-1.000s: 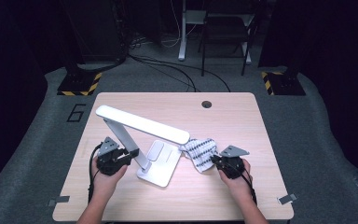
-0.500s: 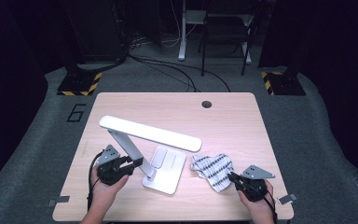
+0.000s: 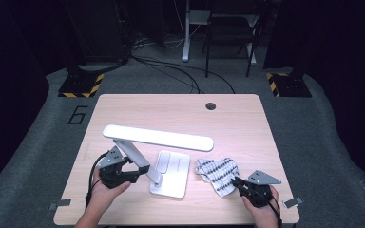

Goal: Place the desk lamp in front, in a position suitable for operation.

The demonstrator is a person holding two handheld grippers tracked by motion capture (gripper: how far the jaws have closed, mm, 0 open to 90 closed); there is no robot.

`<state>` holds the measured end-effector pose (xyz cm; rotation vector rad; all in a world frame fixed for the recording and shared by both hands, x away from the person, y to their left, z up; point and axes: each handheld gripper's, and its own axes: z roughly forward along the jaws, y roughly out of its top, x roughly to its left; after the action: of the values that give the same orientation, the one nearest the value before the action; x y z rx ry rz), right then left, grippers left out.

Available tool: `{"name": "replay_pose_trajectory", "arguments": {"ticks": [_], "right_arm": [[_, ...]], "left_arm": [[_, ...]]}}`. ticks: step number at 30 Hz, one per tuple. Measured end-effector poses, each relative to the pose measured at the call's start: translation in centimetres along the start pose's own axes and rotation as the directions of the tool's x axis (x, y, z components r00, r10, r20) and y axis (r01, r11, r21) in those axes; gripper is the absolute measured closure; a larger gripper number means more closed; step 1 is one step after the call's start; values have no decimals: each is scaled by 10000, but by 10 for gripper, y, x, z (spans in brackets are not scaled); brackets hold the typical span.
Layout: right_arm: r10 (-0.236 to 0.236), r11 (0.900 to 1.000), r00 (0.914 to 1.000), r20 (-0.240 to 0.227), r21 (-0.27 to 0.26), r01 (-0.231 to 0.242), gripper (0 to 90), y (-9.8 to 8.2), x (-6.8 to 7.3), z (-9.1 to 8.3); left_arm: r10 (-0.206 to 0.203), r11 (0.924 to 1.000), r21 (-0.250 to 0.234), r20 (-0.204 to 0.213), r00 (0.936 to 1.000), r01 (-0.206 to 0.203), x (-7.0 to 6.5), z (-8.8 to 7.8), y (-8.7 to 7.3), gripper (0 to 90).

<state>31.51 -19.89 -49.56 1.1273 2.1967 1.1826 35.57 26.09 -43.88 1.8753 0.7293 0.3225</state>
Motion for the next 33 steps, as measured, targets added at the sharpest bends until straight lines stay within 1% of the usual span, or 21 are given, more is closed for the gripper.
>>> {"name": "replay_pose_trajectory", "arguments": {"ticks": [2, 4, 5, 7, 8, 10, 11, 12, 15, 18, 19, 20, 21, 23, 24, 25, 27, 29, 30, 31, 33], "right_arm": [[-13, 10000, 10000, -97, -36, 13, 734, 0, 0, 0], [172, 9997, 9998, -58, -200, -173, 633, 1, 0, 0], [223, 9995, 9997, -77, -207, -224, 598, 2, 0, -1], [69, 9992, 10000, -30, -401, -70, 528, 6, 0, -1], [69, 9992, 10000, -17, -403, -70, 514, 7, 0, -1], [-110, 9989, 9998, 167, -456, 117, 469, 11, -1, 1], [-118, 9991, 9996, 248, -395, 128, 457, 12, -2, 2], [-84, 9989, 9994, 327, -451, 99, 454, 13, -2, 3], [-140, 9985, 9990, 421, -522, 162, 414, 18, -6, 8], [91, 9992, 9975, 704, -401, -62, 323, 22, -9, 18], [155, 9994, 9975, 689, -309, -134, 313, 23, -11, 21], [249, 9995, 9976, 640, -209, -236, 297, 24, -11, 26], [264, 9996, 9978, 612, -90, -259, 285, 24, -12, 31], [83, 9999, 9986, 518, 86, -88, 285, 24, -10, 38], [-8, 9995, 9988, 499, 329, -8, 297, 24, -8, 43], [-46, 9991, 9989, 465, 421, 26, 327, 24, -7, 46], [-353, 9972, 9985, 415, 669, 325, 403, 23, -4, 51], [-466, 9959, 9983, 357, 787, 437, 490, 21, -3, 53], [-283, 9962, 9991, 317, 827, 256, 532, 19, -2, 53], [-465, 9953, 9986, 247, 864, 442, 585, 18, -3, 53], [-378, 9954, 9989, 268, 887, 353, 647, 17, -2, 52]], "left_arm": [[12, 9992, -411, 320, 9995, 1, 2, 1, 1, 427], [-50, 9974, -710, 635, 9980, 95, 3, 1, 3, 481], [-23, 9962, -867, 701, 9975, 84, 2, 1, 4, 513], [11, 9968, -796, 624, 9981, 39, 2, 1, 5, 561], [-30, 9962, -866, 627, 9980, 84, 2, 2, 5, 579], [-171, 9953, -938, 631, 9979, 230, 1, 2, 4, 584], [-143, 9959, -886, 648, 9978, 200, 1, 2, 4, 585], [-194, 9958, -874, 722, 9972, 257, 0, 2, 4, 585], [-123, 9962, -857, 723, 9973, 185, -6, 5, 5, 585], [-197, 9956, -894, 793, 9967, 267, -13, 9, 6, 585], [-208, 9947, -985, 776, 9968, 284, -16, 11, 6, 585], [-175, 9957, -889, 843, 9963, 250, -18, 11, 6, 583], [-120, 9953, -941, 906, 9958, 205, -21, 12, 6, 579], [22, 9959, -899, 1108, 9938, 78, -25, 13, 6, 569], [74, 9961, -885, 1188, 9929, 31, -26, 12, 6, 564], [147, 9964, -851, 1349, 9908, -32, -27, 11, 5, 560], [173, 9961, -880, 1388, 9902, -50, -28, 9, 4, 557], [140, 9960, -898, 1424, 9897, -11, -28, 10, 4, 557], [149, 9958, -919, 1465, 9891, -14, -28, 11, 4, 558], [141, 9959, -903, 1442, 9895, -11, -29, 12, 4, 559], [166, 9958, -915, 1458, 9892, -32, -30, 14, 5, 560]]}}
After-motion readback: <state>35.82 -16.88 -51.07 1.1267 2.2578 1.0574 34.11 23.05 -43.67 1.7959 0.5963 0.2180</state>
